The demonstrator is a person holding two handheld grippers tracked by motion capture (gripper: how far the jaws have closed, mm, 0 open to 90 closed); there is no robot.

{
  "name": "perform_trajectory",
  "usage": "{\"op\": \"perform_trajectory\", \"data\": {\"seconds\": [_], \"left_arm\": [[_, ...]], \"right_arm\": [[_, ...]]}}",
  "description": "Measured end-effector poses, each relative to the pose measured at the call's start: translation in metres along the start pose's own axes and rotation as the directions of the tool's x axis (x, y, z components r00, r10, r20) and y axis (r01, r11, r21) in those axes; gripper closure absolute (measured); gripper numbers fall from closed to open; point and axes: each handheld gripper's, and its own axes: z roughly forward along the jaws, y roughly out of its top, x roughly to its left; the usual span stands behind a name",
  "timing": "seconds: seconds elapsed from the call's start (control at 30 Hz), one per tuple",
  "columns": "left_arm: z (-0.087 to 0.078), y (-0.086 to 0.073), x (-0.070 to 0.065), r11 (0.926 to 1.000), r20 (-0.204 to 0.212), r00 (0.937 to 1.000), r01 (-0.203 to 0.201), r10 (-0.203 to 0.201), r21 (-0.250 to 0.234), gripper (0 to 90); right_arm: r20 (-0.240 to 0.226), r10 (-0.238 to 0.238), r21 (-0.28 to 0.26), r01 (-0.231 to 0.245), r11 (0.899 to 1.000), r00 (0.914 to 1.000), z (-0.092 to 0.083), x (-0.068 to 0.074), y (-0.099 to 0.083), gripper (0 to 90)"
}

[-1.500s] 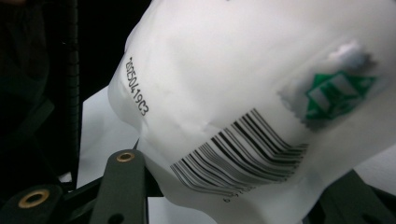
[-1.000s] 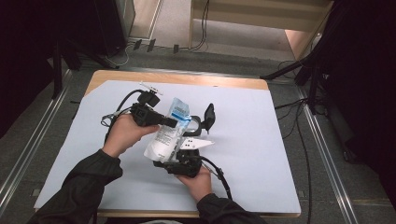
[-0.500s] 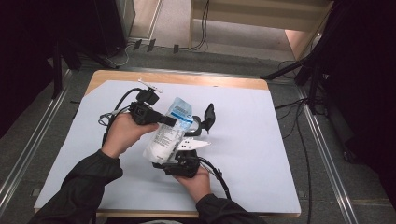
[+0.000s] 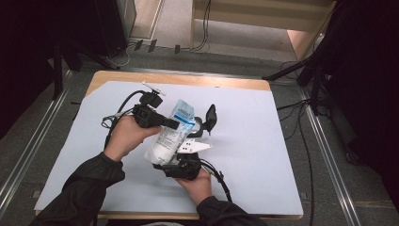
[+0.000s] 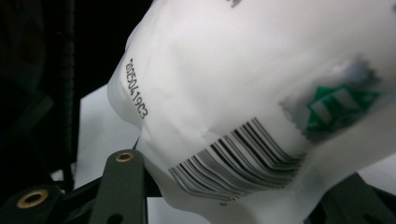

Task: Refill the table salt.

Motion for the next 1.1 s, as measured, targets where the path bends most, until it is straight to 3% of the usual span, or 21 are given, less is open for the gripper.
{"op": "perform_trajectory", "data": {"seconds": [0.13,0.47,0.57,0.67,0.7,0.93,1.1], "left_arm": [[0.002,0.0,0.003,1.0,0.029,0.9996,0.004,-0.004,-0.001,82.2],[0.003,0.0,0.009,0.9999,0.078,0.9969,-0.01,0.009,0.004,67.7],[0.002,0.0,0.011,0.9999,0.076,0.9971,-0.002,0.001,0.013,69.3],[0.004,0.001,0.01,0.9994,0.04,0.9991,-0.018,0.017,0.03,87.6],[0.005,0.002,0.008,0.9992,0.024,0.9996,-0.016,0.015,0.036,89.1],[0.012,0.013,-0.001,0.9985,-0.045,0.9988,-0.017,0.02,0.052,90.0],[0.022,0.018,-0.008,0.9971,-0.112,0.9934,-0.018,0.027,0.074,90.0]], "right_arm": [[-0.047,0.037,-0.011,-0.037,0.999,0.9982,-0.001,-0.002,0.0,54.0],[-0.091,0.074,-0.032,-0.078,0.996,0.9931,-0.004,-0.003,-0.001,57.4],[-0.103,0.072,-0.036,-0.076,0.996,0.9921,-0.005,-0.003,-0.001,58.5],[-0.103,0.059,-0.037,-0.063,0.997,0.993,-0.005,-0.002,-0.001,59.1],[-0.108,0.059,-0.035,-0.063,0.997,0.9924,-0.004,-0.001,-0.001,59.2],[-0.119,0.101,-0.049,-0.107,0.993,0.9878,-0.006,-0.006,0.001,58.6],[-0.067,0.133,0.003,-0.133,0.991,0.9889,-0.002,-0.009,0.003,56.8]]}}
